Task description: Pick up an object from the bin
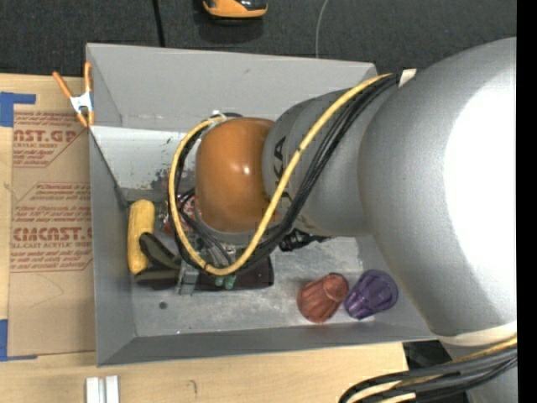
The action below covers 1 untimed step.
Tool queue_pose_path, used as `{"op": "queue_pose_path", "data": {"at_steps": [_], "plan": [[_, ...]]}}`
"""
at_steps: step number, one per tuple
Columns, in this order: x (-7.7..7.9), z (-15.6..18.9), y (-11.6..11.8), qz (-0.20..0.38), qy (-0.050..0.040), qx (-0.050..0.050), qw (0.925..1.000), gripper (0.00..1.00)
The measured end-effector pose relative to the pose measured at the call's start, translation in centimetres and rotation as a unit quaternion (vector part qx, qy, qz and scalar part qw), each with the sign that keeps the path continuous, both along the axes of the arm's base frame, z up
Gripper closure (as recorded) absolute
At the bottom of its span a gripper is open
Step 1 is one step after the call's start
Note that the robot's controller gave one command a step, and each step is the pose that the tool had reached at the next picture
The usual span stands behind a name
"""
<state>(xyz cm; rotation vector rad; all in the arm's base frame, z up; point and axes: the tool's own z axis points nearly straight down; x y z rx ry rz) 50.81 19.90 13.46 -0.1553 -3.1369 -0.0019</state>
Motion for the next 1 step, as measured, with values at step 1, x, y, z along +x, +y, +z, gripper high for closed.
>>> {"op": "queue_pose_path", "data": {"at_steps": [1], "plan": [[0.02,1.50,0.02,0.000,-0.0008,0.000,1.0000,1.00]]}}
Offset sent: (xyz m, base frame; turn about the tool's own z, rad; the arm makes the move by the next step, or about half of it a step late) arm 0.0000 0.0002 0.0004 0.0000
